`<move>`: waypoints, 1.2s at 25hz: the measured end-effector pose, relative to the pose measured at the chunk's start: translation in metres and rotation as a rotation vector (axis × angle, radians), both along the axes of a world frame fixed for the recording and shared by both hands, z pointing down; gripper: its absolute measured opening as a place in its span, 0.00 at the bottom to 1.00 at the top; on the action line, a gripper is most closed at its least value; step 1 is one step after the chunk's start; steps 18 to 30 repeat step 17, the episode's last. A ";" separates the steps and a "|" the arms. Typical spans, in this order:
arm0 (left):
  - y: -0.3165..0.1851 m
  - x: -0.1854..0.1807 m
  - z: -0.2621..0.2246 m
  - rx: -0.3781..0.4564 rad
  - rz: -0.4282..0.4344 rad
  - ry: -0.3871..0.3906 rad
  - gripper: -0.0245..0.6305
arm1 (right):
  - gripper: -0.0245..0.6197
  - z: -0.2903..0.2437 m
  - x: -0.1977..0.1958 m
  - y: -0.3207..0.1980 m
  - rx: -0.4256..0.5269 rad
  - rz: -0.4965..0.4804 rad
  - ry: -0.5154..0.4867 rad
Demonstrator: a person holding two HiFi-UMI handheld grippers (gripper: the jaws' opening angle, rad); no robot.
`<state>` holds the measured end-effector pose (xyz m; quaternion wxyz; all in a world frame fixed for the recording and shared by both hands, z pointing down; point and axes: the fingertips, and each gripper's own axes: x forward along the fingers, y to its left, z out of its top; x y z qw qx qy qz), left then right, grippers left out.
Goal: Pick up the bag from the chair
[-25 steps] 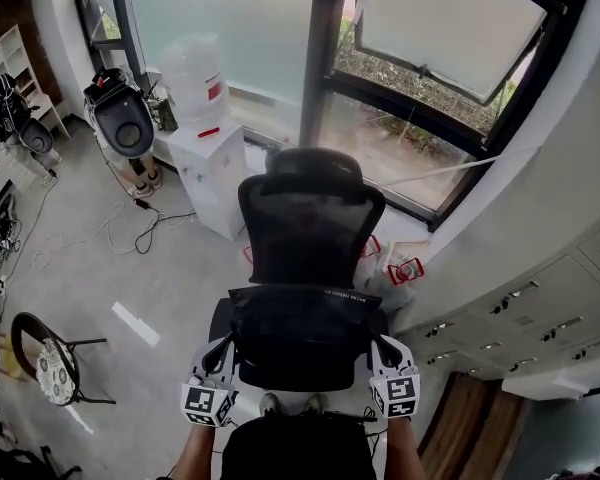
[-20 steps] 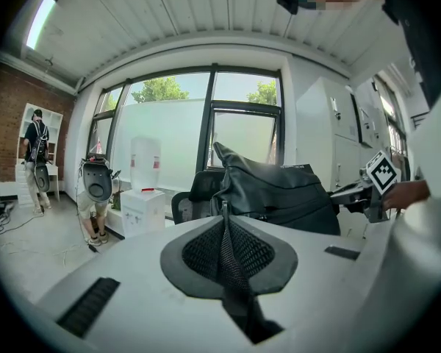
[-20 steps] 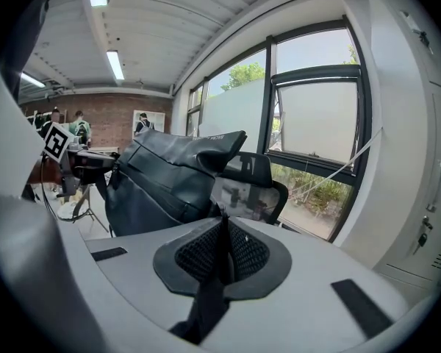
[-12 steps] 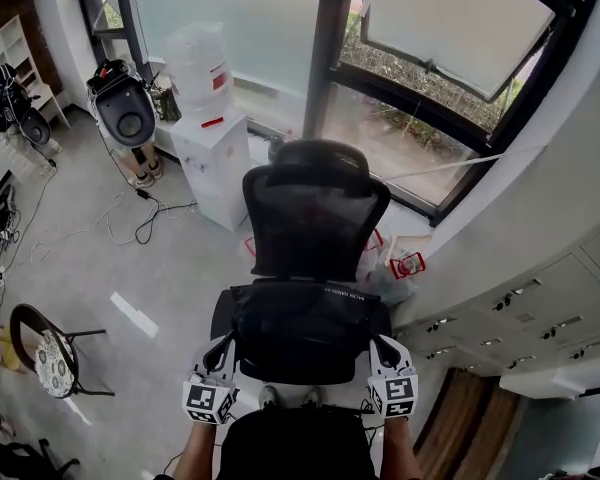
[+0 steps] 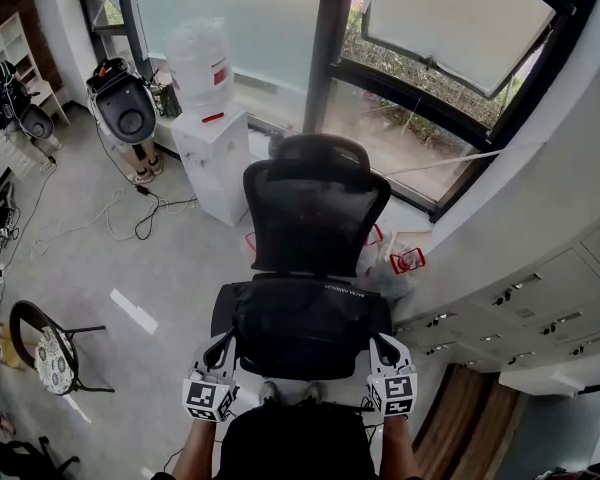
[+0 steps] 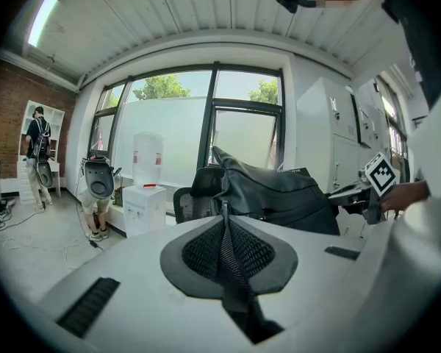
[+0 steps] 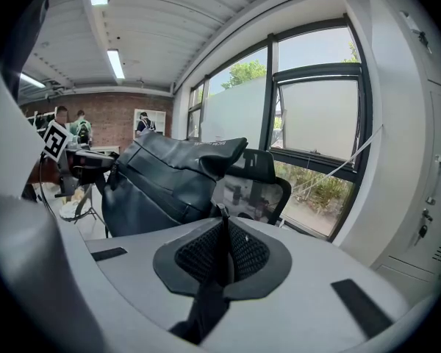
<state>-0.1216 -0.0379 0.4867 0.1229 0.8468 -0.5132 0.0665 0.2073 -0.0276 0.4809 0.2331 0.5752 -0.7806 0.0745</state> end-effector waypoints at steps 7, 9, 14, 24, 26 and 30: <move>0.001 0.003 0.001 0.000 0.002 0.011 0.06 | 0.06 0.001 0.002 0.002 -0.001 0.000 0.008; 0.001 0.004 0.001 -0.001 0.003 0.010 0.06 | 0.06 0.001 0.003 0.002 -0.002 0.001 0.008; 0.000 0.005 0.001 -0.005 0.003 0.013 0.06 | 0.06 0.002 0.004 0.001 -0.006 -0.001 0.007; 0.000 0.007 0.001 -0.007 0.005 0.014 0.06 | 0.06 0.003 0.005 0.001 -0.007 -0.004 0.007; 0.000 0.007 0.001 -0.007 0.005 0.014 0.06 | 0.06 0.003 0.005 0.001 -0.007 -0.004 0.007; 0.000 0.007 0.001 -0.007 0.005 0.014 0.06 | 0.06 0.003 0.005 0.001 -0.007 -0.004 0.007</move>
